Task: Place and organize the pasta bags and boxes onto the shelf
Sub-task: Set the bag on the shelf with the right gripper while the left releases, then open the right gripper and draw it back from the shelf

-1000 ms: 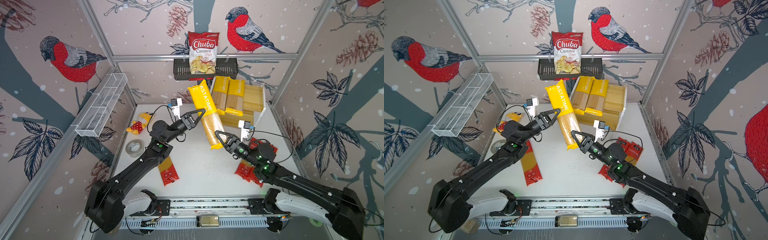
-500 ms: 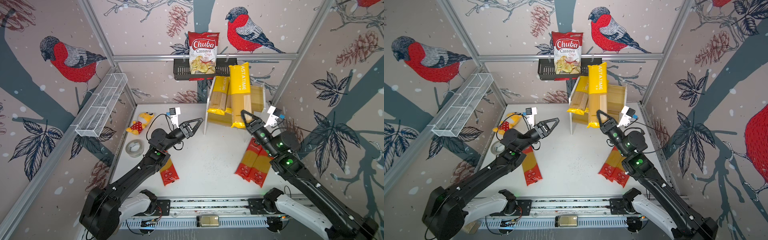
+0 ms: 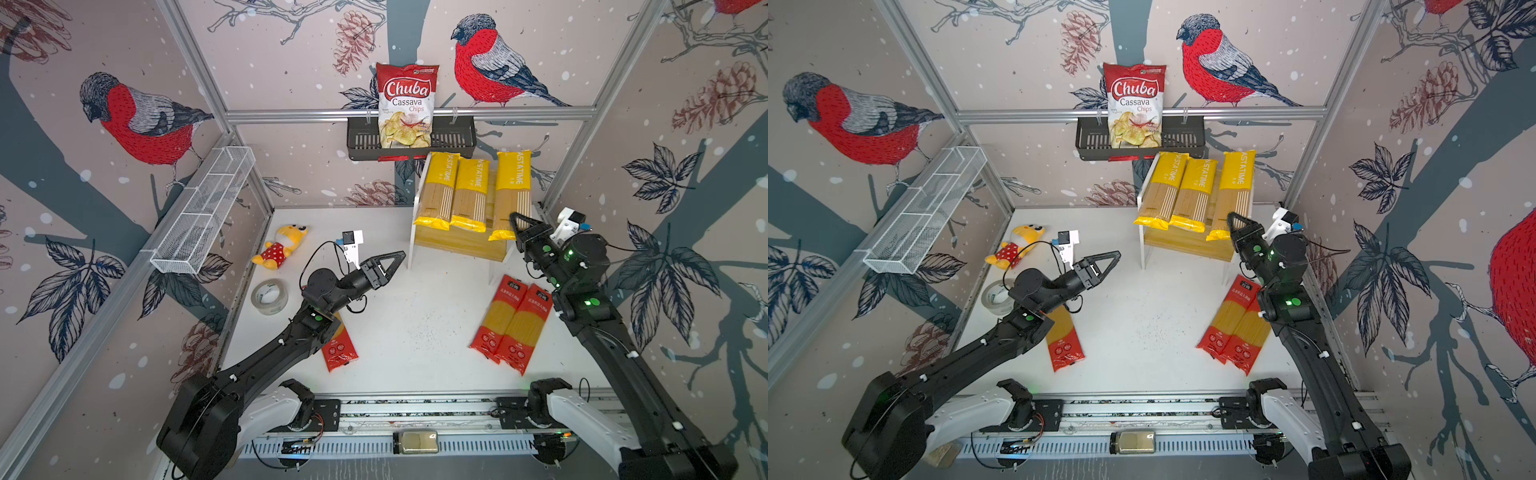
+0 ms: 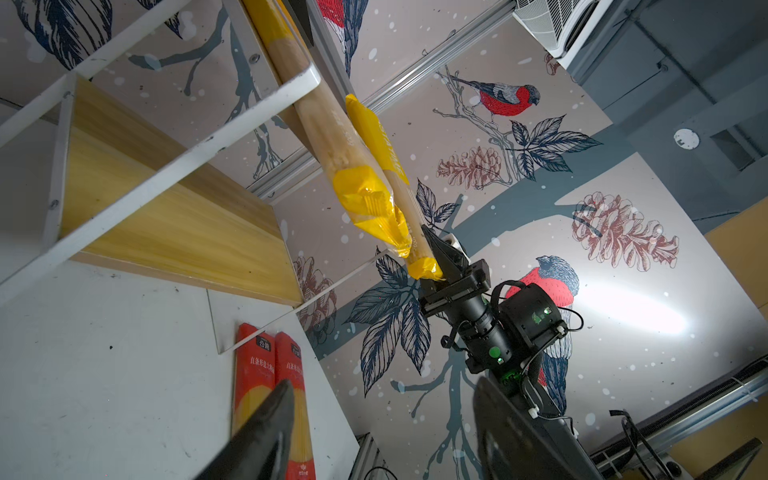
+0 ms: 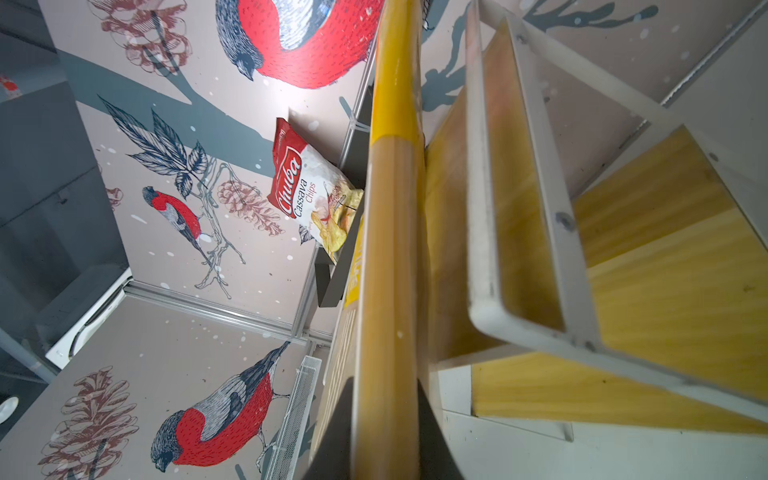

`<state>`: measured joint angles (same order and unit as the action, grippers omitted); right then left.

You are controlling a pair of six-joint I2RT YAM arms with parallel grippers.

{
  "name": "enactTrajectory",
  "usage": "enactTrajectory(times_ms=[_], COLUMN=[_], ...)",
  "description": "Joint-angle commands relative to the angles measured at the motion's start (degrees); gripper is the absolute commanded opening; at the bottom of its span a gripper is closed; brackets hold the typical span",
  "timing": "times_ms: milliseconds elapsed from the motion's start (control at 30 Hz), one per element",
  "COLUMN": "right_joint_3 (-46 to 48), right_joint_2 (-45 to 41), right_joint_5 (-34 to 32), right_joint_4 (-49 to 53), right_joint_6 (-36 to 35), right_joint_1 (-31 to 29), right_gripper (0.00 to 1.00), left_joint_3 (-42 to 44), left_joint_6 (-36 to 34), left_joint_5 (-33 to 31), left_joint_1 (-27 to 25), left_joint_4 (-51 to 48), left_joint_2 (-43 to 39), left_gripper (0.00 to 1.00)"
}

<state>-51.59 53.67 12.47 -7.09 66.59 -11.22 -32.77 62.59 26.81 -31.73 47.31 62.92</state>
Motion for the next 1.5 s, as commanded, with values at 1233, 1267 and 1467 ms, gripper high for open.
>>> enactTrajectory(times_ms=[1233, 1267, 1467], right_joint_3=[4.14, 3.81, 3.96], right_joint_2=[-1.36, -0.78, 1.39], right_joint_5=[0.23, 0.19, 0.76], right_joint_4=[-4.33, -4.40, -5.84], right_joint_6=[0.99, 0.71, 0.24], right_joint_1=[-0.53, -0.40, 0.30], right_gripper=[0.36, 0.34, 0.25], left_joint_3=[0.09, 0.08, -0.01], left_joint_6=[-3.17, -3.27, -4.39], left_joint_5=[-2.26, -2.37, -2.97], left_joint_1=[-4.84, -4.88, -5.00], left_joint_4=[2.56, 2.36, 0.74], left_joint_2=[2.56, 2.39, 1.60], left_gripper=[0.67, 0.67, 0.67])
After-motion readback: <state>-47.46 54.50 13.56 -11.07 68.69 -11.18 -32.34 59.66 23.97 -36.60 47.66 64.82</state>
